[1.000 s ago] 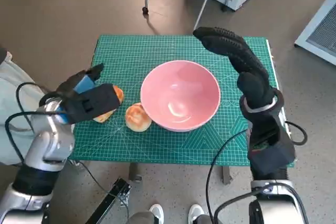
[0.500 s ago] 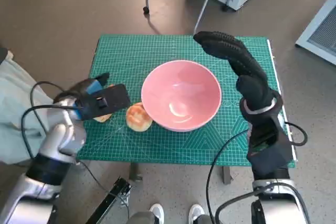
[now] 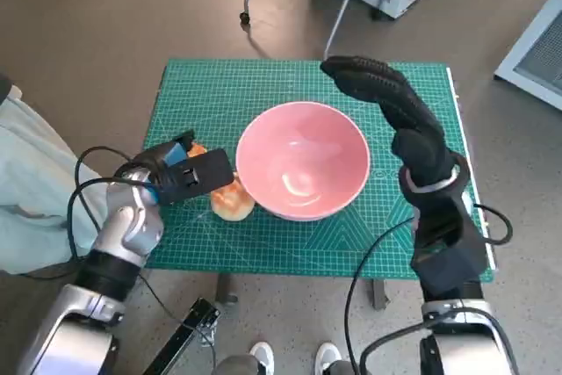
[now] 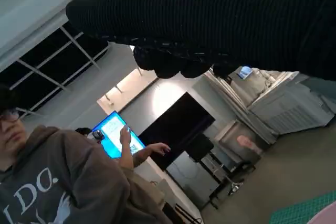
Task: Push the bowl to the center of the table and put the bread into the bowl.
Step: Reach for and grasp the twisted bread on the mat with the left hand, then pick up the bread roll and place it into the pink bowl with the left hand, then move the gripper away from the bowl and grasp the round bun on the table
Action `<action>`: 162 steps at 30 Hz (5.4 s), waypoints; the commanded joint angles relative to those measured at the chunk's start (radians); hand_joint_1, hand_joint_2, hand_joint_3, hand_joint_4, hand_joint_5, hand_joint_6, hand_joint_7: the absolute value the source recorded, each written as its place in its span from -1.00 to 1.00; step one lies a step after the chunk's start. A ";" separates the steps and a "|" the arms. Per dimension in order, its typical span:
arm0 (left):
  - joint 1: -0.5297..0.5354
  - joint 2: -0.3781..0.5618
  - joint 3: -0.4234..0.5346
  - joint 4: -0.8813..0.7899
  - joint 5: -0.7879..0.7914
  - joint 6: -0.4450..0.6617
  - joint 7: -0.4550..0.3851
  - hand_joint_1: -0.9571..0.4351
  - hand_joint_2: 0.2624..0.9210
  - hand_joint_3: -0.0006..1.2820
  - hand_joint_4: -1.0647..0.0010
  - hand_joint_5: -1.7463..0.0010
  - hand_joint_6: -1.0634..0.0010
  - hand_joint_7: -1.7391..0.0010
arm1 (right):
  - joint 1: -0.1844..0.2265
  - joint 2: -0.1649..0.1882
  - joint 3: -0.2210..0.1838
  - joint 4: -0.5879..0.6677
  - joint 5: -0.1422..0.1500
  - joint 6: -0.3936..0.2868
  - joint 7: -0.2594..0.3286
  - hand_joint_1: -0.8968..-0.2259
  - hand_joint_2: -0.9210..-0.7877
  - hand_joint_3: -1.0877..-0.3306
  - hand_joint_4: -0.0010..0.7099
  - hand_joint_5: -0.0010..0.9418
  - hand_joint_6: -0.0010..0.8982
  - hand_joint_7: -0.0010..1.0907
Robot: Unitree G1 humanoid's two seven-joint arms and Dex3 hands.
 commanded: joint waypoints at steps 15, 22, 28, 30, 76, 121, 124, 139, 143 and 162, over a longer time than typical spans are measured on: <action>-0.035 0.033 0.033 0.075 -0.017 -0.191 0.161 0.39 0.94 -0.85 -0.35 -0.39 -0.16 -0.25 | 0.011 -0.004 0.008 0.006 0.025 0.011 0.001 -0.16 -1.00 -0.48 -1.00 0.15 -1.00 0.61; -0.021 0.055 0.111 -0.062 -0.041 -0.218 0.232 0.38 0.94 -0.85 -0.31 -0.46 -0.24 -0.17 | 0.010 -0.005 0.009 0.012 0.028 0.010 0.001 -0.17 -1.00 -0.47 -1.00 0.15 -1.00 0.60; -0.006 0.063 0.176 -0.223 -0.044 -0.221 0.274 0.38 0.93 -0.86 -0.34 -0.45 -0.26 -0.15 | 0.011 -0.006 0.009 0.011 0.032 0.010 0.002 -0.18 -1.00 -0.47 -1.00 0.14 -1.00 0.60; 0.002 0.063 0.201 -0.290 -0.049 -0.230 0.286 0.38 0.92 -0.86 -0.35 -0.43 -0.26 -0.16 | 0.011 -0.006 0.009 0.009 0.034 0.012 0.002 -0.18 -1.00 -0.46 -1.00 0.14 -1.00 0.60; -0.114 -0.060 0.021 0.010 -0.134 -0.967 0.130 0.21 0.78 -0.67 0.36 -0.04 0.34 -0.21 | 0.043 -0.021 -0.001 -0.019 0.094 0.025 0.019 -0.24 -1.00 -0.39 -1.00 -0.02 -1.00 0.45; 0.346 0.219 0.367 -0.477 -0.392 -0.996 -0.099 -0.29 0.76 -1.00 0.82 0.98 0.82 0.61 | 0.027 -0.022 -0.011 0.022 0.155 0.004 0.061 -0.24 -1.00 -0.38 -1.00 -0.07 -1.00 0.41; 0.376 0.222 0.373 -0.471 -0.380 -1.001 -0.087 -0.30 0.76 -1.00 0.82 0.99 0.79 0.64 | 0.025 -0.023 -0.013 0.026 0.165 0.001 0.070 -0.23 -1.00 -0.38 -1.00 -0.07 -1.00 0.40; 0.417 0.146 0.348 -0.276 -0.378 -1.051 0.010 -0.30 0.75 -1.00 0.79 0.99 0.70 0.75 | 0.021 -0.031 -0.027 0.034 0.181 0.001 0.092 -0.26 -1.00 -0.36 -1.00 -0.06 -1.00 0.39; 0.408 0.109 0.325 -0.197 -0.361 -1.072 0.050 -0.29 0.75 -1.00 0.78 0.99 0.70 0.76 | 0.020 -0.036 -0.030 0.034 0.184 0.002 0.096 -0.29 -1.00 -0.35 -1.00 -0.05 -1.00 0.39; 0.287 -0.007 0.241 0.100 -0.299 -1.089 0.175 -0.18 0.73 -1.00 0.65 0.97 0.61 0.76 | 0.026 -0.050 -0.036 0.021 0.193 0.005 0.116 -0.25 -1.00 -0.36 -1.00 -0.04 -1.00 0.39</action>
